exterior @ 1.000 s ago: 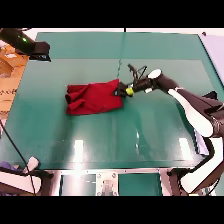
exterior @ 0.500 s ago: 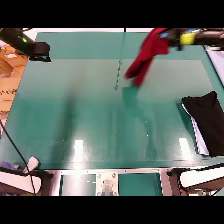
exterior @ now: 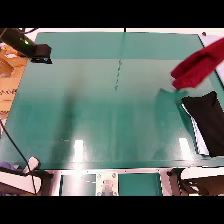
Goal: Fold the shirts.
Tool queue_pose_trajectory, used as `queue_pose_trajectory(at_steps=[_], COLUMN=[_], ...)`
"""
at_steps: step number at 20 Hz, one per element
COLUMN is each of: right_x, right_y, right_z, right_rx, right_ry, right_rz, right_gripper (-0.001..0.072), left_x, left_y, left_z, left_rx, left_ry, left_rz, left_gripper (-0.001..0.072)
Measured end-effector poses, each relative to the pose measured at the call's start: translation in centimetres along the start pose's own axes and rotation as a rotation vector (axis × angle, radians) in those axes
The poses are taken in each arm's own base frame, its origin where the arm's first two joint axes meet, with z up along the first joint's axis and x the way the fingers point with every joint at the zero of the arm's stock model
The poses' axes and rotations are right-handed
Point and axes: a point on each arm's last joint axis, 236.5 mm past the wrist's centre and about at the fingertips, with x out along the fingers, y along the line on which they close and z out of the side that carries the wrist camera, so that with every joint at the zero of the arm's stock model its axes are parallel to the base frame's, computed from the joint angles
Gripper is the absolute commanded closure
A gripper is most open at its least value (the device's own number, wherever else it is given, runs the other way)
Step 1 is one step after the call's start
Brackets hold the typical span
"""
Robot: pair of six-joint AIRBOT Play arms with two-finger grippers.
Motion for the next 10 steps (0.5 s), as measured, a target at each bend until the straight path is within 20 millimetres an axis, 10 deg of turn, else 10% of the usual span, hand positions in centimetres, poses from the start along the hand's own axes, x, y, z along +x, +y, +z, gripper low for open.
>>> queue_pose_trajectory(at_steps=[5, 10], right_x=[-3.3, -9.2], right_y=[-6.1, -8.1], right_z=[-0.5, -1.3], right_rx=[0.128, 0.231], right_ry=[0.033, 0.018], right_rz=[-0.177, -0.328], right_gripper=[0.0698, 0.0697], left_x=[0.8, 1.0], left_y=[-0.3, -0.6], left_z=[-1.0, -1.5], left_rx=[-0.01, -0.011], left_ry=[0.042, 0.064], left_rz=[-0.022, -0.038], left_gripper=[0.0685, 0.0685])
